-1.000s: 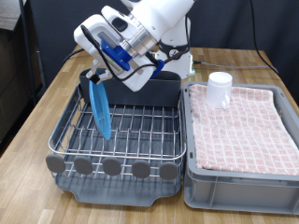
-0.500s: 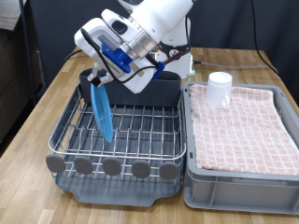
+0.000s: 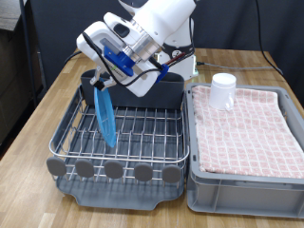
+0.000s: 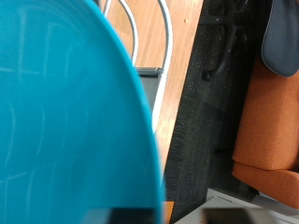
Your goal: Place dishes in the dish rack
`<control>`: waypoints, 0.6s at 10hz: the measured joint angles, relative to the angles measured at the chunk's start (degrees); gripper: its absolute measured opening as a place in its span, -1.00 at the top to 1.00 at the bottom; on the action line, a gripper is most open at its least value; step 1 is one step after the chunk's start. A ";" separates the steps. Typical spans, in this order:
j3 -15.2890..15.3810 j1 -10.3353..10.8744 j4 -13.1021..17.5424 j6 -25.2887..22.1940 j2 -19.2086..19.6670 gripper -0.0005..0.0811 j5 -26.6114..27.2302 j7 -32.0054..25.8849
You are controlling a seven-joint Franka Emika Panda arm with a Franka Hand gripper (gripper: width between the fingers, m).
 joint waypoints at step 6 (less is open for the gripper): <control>2.32 -3.36 -0.60 8.39 -0.38 -0.70 25.94 -22.24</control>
